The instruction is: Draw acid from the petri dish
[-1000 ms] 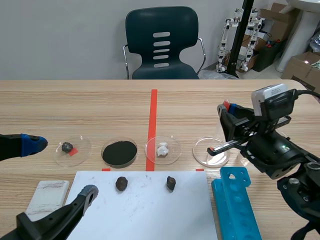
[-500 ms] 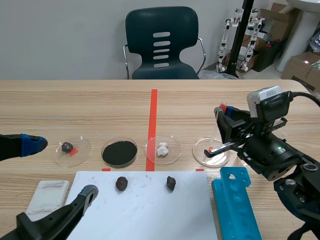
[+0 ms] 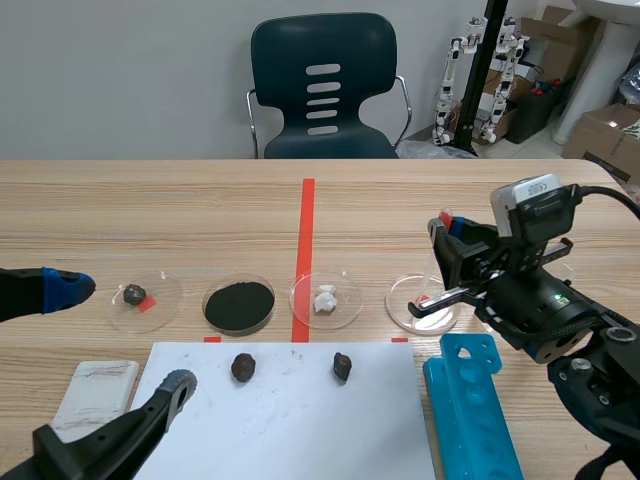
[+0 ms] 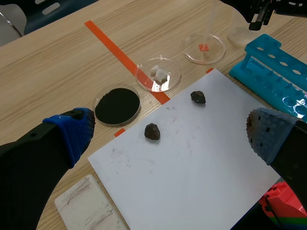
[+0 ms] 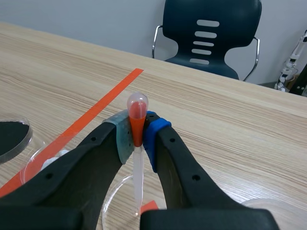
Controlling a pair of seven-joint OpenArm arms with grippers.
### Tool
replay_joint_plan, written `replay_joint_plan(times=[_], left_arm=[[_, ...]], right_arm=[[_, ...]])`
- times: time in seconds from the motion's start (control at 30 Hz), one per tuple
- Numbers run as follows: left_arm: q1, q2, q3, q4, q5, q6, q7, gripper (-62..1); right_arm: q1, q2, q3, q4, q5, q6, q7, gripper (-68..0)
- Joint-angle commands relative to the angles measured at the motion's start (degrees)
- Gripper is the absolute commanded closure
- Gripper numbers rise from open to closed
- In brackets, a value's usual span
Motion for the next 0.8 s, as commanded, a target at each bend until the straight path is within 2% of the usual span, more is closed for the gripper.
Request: replay_joint_plan(times=[0.0,0.57,0.77], left_arm=[[0.17,0.11,0.33,1.01,-0.57,0.09,-0.94,-62.3],[0.17,0.11,0.33,1.01,-0.57,0.09,-0.94,-62.3],[0.17,0.11,0.33,1.01,-0.57,0.09,-0.94,-62.3]], right_arm=[[1.27,0.28,0.13,0.02,0.44,0.02,0.63,-3.3],[1.33,0.33,0.15,-1.11,0.35,0.00,1.53,-3.3],[1.29,0.31,0.15,-1.11,-1.11,0.02,1.60,-3.3]])
